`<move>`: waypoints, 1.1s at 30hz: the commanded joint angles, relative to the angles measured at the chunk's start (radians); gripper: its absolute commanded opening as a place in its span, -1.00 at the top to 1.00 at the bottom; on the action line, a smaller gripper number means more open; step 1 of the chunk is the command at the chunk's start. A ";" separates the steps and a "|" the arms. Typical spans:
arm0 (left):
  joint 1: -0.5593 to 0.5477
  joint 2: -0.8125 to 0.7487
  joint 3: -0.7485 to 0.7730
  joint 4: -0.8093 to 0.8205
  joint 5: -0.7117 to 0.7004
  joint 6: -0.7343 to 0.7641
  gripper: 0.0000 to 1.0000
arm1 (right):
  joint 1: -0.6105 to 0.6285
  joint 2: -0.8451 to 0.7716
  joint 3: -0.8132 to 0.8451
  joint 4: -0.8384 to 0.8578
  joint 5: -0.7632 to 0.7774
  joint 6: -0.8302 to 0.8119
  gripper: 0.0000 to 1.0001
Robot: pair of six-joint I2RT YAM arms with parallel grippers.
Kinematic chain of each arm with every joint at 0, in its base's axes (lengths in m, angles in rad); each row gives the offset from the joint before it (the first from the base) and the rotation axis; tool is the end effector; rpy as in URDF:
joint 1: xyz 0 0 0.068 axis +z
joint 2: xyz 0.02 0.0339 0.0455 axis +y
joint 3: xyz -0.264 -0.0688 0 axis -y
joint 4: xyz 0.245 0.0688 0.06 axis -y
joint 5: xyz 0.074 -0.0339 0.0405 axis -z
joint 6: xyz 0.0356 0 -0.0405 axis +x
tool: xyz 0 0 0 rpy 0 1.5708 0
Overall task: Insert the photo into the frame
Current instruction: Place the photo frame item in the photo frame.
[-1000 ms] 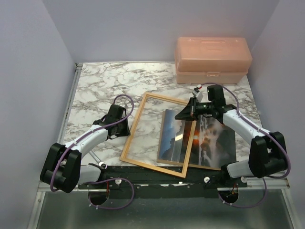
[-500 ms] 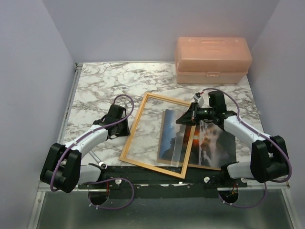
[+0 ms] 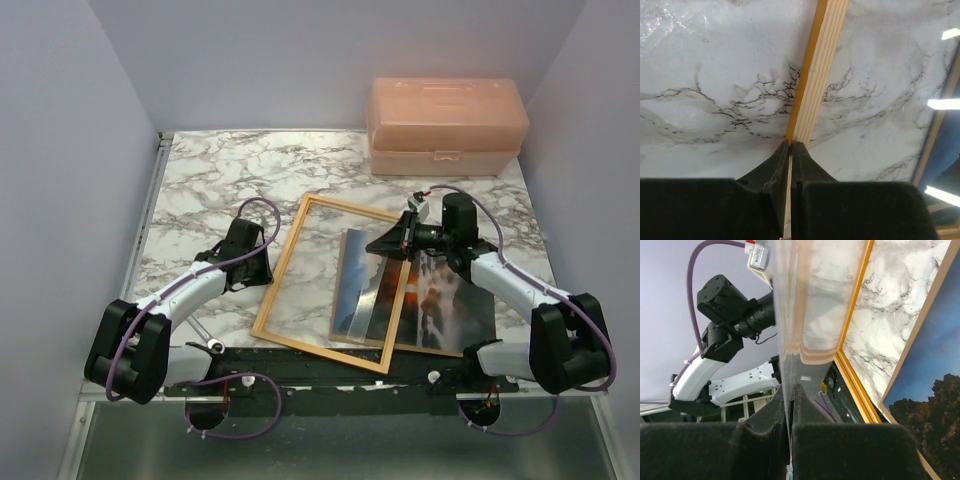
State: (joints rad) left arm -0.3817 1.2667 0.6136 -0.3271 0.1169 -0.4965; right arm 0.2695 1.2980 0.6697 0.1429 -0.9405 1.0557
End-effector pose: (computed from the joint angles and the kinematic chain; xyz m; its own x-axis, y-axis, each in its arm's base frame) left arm 0.2146 -0.0906 0.1733 -0.8827 -0.1555 -0.4435 0.0111 0.9365 -0.3504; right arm 0.2491 0.0986 0.2280 -0.9575 0.2676 -0.1077 -0.0252 0.2942 0.9554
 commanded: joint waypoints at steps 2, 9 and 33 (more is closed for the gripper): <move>0.000 0.014 0.010 0.000 0.012 0.013 0.84 | 0.007 0.014 -0.048 0.196 -0.021 0.104 0.99; 0.000 0.014 0.010 0.000 0.012 0.013 0.85 | 0.007 0.053 -0.042 0.158 -0.035 0.047 0.99; 0.000 0.011 0.008 0.000 0.012 0.013 0.85 | 0.007 0.113 -0.005 -0.225 0.047 -0.255 0.99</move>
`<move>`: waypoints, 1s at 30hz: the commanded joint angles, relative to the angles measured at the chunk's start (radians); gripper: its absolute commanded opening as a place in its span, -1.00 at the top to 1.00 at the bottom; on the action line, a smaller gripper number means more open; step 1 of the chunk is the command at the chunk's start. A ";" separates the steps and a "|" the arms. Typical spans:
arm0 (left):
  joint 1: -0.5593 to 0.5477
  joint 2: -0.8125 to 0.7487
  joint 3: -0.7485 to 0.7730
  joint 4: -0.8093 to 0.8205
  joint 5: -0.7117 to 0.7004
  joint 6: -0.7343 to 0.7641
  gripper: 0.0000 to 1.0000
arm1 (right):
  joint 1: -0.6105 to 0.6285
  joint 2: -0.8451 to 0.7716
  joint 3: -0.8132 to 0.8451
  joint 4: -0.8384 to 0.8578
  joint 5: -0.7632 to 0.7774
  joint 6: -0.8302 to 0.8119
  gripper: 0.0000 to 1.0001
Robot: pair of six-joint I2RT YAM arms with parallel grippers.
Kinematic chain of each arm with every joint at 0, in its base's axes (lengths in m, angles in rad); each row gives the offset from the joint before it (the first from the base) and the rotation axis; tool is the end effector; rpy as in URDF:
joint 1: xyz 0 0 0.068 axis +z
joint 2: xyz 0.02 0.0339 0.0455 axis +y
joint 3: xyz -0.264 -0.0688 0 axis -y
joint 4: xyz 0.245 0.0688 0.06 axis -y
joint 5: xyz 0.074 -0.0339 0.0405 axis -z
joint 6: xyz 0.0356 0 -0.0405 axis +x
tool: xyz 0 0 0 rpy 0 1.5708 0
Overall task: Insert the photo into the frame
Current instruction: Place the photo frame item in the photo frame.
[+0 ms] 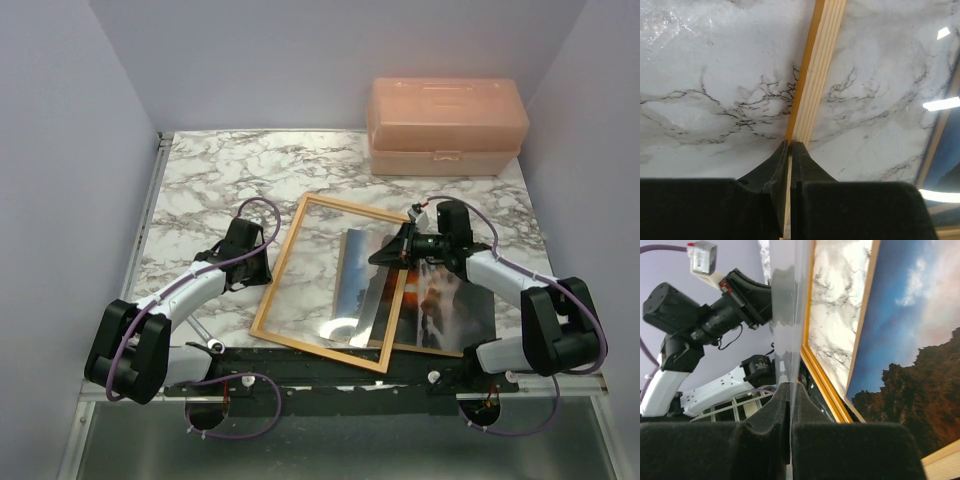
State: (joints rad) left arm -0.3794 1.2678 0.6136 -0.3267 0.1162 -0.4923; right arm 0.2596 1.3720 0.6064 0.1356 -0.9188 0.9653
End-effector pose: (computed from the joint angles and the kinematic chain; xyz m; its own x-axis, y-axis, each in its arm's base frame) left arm 0.2149 -0.0901 0.1731 -0.8824 -0.1536 -0.4447 0.0121 0.9375 -0.3478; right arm 0.2472 0.0949 0.1895 -0.9626 0.2605 -0.0749 0.0262 0.3643 0.9309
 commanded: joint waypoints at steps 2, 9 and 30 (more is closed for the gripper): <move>-0.002 0.010 0.008 0.000 0.013 0.009 0.85 | 0.016 0.052 0.085 -0.276 0.044 -0.207 0.99; -0.002 0.011 0.008 0.000 0.012 0.010 0.85 | 0.016 0.127 0.125 -0.310 0.040 -0.262 0.99; -0.002 0.007 0.007 0.000 0.013 0.010 0.86 | 0.017 0.367 0.374 -0.489 0.008 -0.456 0.99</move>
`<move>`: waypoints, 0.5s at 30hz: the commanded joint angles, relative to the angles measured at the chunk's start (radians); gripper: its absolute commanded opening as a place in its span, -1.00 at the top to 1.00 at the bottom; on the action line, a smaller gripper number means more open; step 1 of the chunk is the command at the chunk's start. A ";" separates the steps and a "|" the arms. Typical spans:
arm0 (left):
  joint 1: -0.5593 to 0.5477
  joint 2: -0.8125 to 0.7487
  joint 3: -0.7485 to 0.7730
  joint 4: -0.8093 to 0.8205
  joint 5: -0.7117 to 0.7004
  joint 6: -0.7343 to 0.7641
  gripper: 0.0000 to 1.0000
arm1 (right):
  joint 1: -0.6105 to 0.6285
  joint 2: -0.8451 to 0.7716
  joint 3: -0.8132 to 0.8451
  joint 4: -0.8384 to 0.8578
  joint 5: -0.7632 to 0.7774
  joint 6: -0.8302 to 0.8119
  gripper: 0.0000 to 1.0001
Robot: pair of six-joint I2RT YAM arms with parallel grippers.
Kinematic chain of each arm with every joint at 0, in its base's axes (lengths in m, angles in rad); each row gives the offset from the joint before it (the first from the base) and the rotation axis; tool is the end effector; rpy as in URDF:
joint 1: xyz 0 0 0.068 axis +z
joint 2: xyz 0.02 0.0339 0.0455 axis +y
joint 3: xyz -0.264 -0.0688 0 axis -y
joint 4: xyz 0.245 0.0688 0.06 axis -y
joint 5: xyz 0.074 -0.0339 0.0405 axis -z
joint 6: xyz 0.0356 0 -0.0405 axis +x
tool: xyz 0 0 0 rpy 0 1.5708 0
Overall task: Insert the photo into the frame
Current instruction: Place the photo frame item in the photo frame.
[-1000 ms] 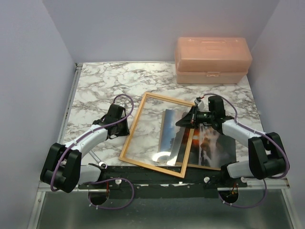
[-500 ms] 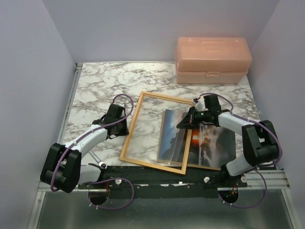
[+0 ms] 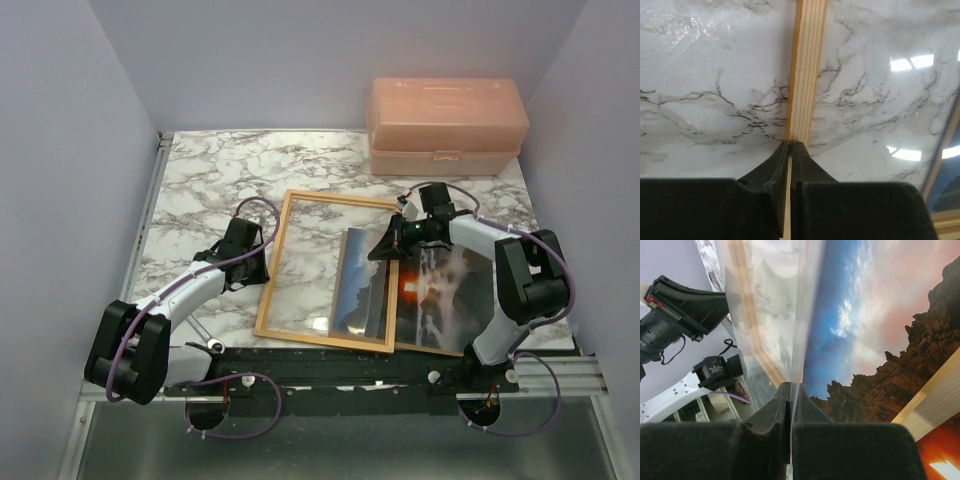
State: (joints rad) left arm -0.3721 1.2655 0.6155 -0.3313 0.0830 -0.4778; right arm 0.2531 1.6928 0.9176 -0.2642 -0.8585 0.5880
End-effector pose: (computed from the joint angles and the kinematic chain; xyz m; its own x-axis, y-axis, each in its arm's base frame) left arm 0.2159 -0.0874 0.1738 -0.8740 -0.1508 -0.4620 0.0038 0.9485 -0.3168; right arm 0.3015 0.1058 0.1631 -0.9912 0.1181 -0.0597 0.0178 0.5663 0.8240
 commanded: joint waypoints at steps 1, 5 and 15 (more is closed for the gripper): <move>-0.010 0.009 0.005 0.004 0.046 -0.004 0.86 | 0.023 0.053 0.075 -0.106 -0.049 -0.088 0.99; -0.010 0.007 0.004 0.005 0.044 -0.005 0.85 | 0.022 0.077 0.105 -0.126 -0.053 -0.099 0.99; -0.010 -0.001 -0.002 0.004 0.043 -0.009 0.86 | 0.023 0.105 0.158 -0.225 -0.006 -0.152 0.99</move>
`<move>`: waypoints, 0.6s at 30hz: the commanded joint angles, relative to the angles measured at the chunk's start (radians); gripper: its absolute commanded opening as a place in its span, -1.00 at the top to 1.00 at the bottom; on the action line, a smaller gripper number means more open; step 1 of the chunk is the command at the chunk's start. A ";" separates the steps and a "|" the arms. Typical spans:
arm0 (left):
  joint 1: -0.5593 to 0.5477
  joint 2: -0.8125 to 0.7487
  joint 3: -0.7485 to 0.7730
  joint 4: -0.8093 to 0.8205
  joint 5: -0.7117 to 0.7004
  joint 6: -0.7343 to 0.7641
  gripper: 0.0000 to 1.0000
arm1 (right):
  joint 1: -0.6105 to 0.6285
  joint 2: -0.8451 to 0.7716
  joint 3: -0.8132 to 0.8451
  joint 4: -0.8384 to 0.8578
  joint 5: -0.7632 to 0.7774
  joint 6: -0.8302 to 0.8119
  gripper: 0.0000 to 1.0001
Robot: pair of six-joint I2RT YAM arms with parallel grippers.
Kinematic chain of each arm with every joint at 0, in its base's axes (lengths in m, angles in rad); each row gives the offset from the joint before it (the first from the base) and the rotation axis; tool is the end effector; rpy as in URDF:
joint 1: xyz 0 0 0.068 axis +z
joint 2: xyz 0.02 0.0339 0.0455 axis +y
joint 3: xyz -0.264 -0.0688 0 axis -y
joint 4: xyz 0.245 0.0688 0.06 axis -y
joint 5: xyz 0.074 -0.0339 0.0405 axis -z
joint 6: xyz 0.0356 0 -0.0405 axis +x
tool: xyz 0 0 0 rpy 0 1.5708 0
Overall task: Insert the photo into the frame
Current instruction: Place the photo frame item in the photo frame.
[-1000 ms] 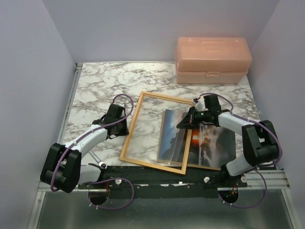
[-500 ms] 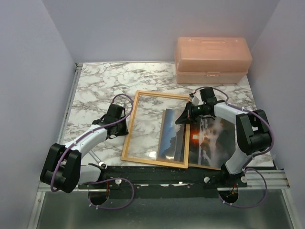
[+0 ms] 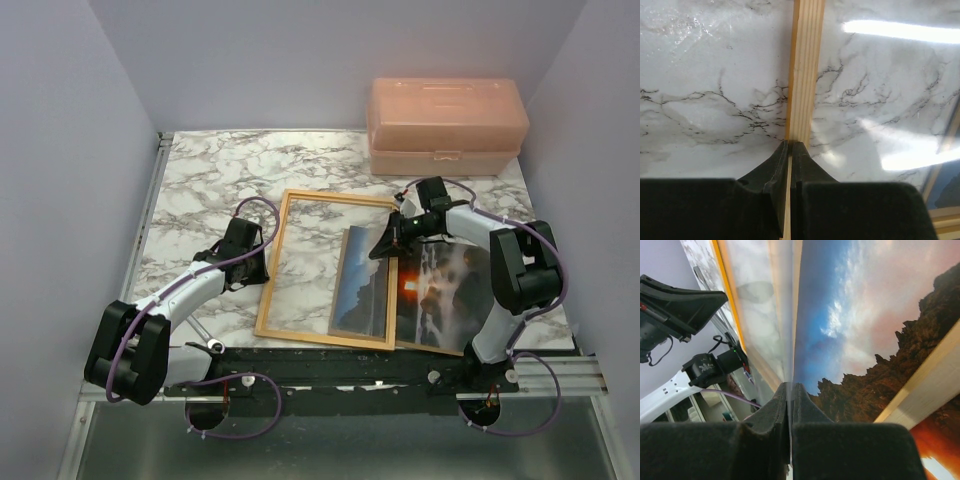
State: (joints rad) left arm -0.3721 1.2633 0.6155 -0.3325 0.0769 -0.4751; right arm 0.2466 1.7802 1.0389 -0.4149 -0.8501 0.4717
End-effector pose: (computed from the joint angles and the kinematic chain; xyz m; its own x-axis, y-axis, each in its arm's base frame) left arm 0.2157 -0.0871 0.1742 -0.8722 -0.1492 -0.4659 0.0038 0.9503 -0.3114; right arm 0.3187 0.1078 0.1613 -0.9972 0.0582 -0.0463 -0.0016 0.6058 0.7956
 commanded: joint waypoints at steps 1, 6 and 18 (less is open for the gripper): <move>-0.010 0.000 -0.003 0.004 0.049 -0.014 0.86 | 0.030 0.015 0.041 -0.081 -0.005 -0.038 0.99; -0.011 -0.022 -0.017 0.007 0.048 -0.020 0.89 | 0.029 0.019 0.058 -0.086 0.008 -0.040 0.99; -0.011 -0.033 -0.024 0.020 0.050 -0.016 0.90 | 0.029 0.101 0.098 -0.022 -0.038 -0.042 0.99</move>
State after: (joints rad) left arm -0.3740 1.2488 0.6090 -0.3374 0.0769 -0.4786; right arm 0.2550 1.8484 1.1011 -0.4675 -0.8310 0.4431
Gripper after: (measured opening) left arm 0.058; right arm 0.040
